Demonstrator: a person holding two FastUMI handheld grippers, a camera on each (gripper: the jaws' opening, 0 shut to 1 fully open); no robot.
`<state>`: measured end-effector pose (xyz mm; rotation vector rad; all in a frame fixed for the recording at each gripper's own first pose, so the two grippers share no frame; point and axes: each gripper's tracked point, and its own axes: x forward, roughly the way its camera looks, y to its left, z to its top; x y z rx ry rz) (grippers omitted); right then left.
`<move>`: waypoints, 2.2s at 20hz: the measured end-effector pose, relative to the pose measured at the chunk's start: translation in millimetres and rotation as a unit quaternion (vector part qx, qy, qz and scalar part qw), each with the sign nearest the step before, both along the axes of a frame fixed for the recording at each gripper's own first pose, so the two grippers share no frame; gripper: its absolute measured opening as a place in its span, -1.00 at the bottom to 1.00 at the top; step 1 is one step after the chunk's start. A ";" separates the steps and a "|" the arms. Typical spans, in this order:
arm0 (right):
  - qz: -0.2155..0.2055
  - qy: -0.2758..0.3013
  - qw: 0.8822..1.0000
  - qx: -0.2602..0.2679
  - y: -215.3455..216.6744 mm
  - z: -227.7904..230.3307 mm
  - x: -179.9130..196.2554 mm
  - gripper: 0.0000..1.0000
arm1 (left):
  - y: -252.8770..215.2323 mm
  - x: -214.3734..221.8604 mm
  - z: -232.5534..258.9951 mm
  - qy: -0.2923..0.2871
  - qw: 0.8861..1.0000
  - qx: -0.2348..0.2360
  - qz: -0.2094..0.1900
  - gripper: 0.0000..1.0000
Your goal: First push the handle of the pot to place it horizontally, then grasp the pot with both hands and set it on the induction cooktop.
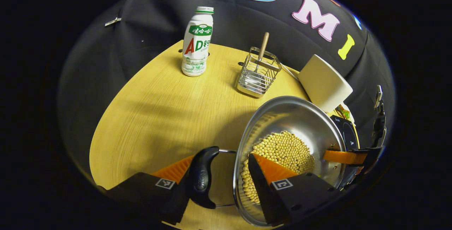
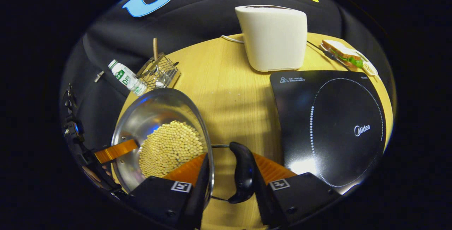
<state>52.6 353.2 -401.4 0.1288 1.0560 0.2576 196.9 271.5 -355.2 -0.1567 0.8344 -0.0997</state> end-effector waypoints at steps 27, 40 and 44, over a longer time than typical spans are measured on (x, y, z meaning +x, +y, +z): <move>0.028 -0.066 0.997 -0.010 -26.5 95.1 -27.5 0.17 | -23.0 -53.9 75.5 -0.033 0.999 -0.023 0.009 0.16; 0.022 -0.087 0.996 0.015 -124.8 142.5 -3.9 0.17 | -127.5 -59.1 113.3 -0.040 0.999 -0.015 -0.003 0.15; 0.009 -0.089 0.996 0.015 -172.4 146.5 6.1 0.17 | -178.1 -54.0 115.1 -0.035 0.999 -0.017 -0.015 0.16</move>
